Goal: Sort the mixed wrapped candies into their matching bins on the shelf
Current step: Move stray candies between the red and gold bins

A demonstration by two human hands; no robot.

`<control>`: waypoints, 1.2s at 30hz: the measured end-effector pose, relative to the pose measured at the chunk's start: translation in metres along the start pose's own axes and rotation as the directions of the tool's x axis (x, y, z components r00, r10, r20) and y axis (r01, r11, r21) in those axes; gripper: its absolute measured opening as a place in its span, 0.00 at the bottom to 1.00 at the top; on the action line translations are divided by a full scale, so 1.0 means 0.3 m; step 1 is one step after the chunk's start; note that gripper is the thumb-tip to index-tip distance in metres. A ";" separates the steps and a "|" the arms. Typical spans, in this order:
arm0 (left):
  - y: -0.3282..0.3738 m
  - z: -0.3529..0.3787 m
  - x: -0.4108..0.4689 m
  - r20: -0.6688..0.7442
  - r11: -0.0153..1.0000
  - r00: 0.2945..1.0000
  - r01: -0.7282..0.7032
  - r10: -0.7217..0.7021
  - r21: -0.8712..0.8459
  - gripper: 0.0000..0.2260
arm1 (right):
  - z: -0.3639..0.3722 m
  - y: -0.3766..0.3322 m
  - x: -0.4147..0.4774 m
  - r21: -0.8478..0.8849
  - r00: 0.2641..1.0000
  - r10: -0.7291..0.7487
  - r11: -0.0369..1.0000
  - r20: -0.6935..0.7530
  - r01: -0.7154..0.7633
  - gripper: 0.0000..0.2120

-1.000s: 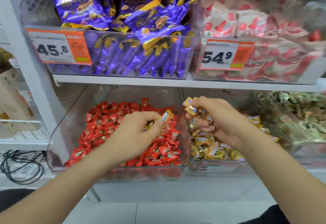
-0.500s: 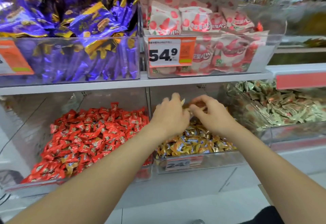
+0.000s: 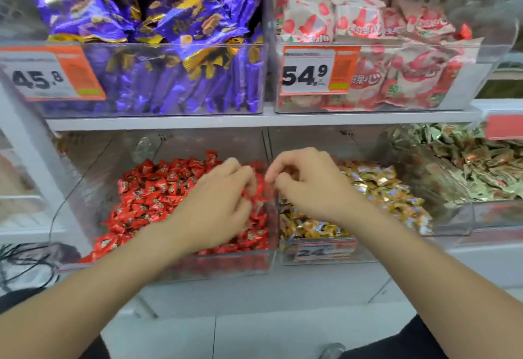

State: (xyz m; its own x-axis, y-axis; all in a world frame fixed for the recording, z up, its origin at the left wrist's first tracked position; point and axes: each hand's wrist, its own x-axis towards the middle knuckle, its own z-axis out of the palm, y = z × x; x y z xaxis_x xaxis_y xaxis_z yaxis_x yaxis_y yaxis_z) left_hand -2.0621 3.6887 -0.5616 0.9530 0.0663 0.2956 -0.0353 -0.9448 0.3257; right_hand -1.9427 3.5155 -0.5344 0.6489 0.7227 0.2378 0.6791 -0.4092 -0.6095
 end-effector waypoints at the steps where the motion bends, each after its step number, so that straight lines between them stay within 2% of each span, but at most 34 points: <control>1: -0.060 -0.023 -0.022 0.080 0.997 0.994 0.075 -0.075 0.005 0.07 | 0.037 -0.038 0.009 -0.024 0.998 -0.051 0.998 0.023 0.051 0.12; 2: -0.117 -0.049 -0.040 0.195 0.987 0.968 0.155 -0.159 0.034 0.08 | 0.077 -0.068 0.022 -0.049 0.993 -0.108 0.993 0.047 0.110 0.11; 4: -0.215 -0.100 -0.073 0.435 0.952 0.847 0.280 -0.305 0.123 0.09 | 0.163 -0.115 0.059 -0.115 0.963 -0.229 0.962 0.145 0.246 0.10; 5: -0.260 -0.121 -0.089 0.497 0.935 0.792 0.314 -0.353 0.163 0.08 | 0.208 -0.132 0.081 -0.137 0.932 -0.278 0.939 0.233 0.314 0.10; 8: -0.337 -0.161 -0.125 0.537 0.904 0.727 0.340 -0.428 0.261 0.12 | 0.327 -0.168 0.140 -0.118 0.819 -0.318 0.901 0.477 0.418 0.04; 10: -0.362 -0.172 -0.146 0.567 0.880 0.673 0.367 -0.474 0.300 0.18 | 0.390 -0.187 0.173 -0.051 0.782 -0.333 0.906 0.527 0.420 0.05; 12: -0.384 -0.179 -0.166 0.605 0.867 0.621 0.347 -0.498 0.357 0.19 | 0.452 -0.208 0.193 0.058 0.762 -0.357 0.919 0.540 0.390 0.08; 15: -0.406 -0.187 -0.193 0.622 0.867 0.608 0.290 -0.493 0.404 0.19 | 0.552 -0.223 0.204 0.100 0.679 -0.420 0.884 0.602 0.457 0.15; 18: -0.405 -0.181 -0.207 0.601 0.836 0.610 0.208 -0.517 0.508 0.24 | 0.625 -0.206 0.233 -0.032 0.606 -0.433 0.796 0.668 0.604 0.13; 20: -0.405 -0.172 -0.210 0.605 0.819 0.591 0.183 -0.534 0.544 0.24 | 0.610 -0.198 0.264 -0.152 0.616 -0.357 0.770 0.702 0.620 0.09; 24: -0.421 -0.172 -0.188 0.652 0.824 0.551 0.126 -0.521 0.553 0.11 | 0.548 -0.183 0.265 -0.365 0.692 -0.370 0.645 0.620 0.672 0.10; 25: -0.420 -0.173 -0.182 0.664 0.827 0.539 0.119 -0.519 0.550 0.10 | 0.538 -0.186 0.254 -0.374 0.703 -0.386 0.642 0.597 0.669 0.11; 27: -0.419 -0.168 -0.171 0.678 0.829 0.517 0.124 -0.523 0.545 0.09 | 0.520 -0.192 0.239 -0.249 0.707 -0.357 0.761 0.610 0.599 0.13; 29: -0.417 -0.164 -0.163 0.681 0.831 0.505 0.150 -0.531 0.536 0.10 | 0.502 -0.183 0.229 -0.147 0.654 -0.233 0.870 0.720 0.472 0.22; 31: -0.414 -0.158 -0.157 0.682 0.830 0.493 0.176 -0.539 0.529 0.11 | 0.500 -0.159 0.222 -0.200 0.614 -0.182 0.842 0.768 0.500 0.35; 34: -0.402 -0.149 -0.160 0.656 0.834 0.526 0.240 -0.542 0.497 0.15 | 0.520 -0.134 0.207 -0.298 0.666 -0.231 0.758 0.710 0.580 0.46; 36: -0.405 -0.141 -0.169 0.620 0.840 0.572 0.297 -0.537 0.454 0.21 | 0.537 -0.148 0.201 -0.340 0.688 -0.195 0.755 0.699 0.560 0.50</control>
State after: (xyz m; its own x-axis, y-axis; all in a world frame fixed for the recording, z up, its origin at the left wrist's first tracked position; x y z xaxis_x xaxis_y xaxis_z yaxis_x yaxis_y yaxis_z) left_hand -2.1188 3.8136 -0.5782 0.7504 0.3462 -0.5630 0.3898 -0.9197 -0.0461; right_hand -1.9889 3.6671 -0.6150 0.0738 0.9664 -0.2463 0.9931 -0.0937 -0.0700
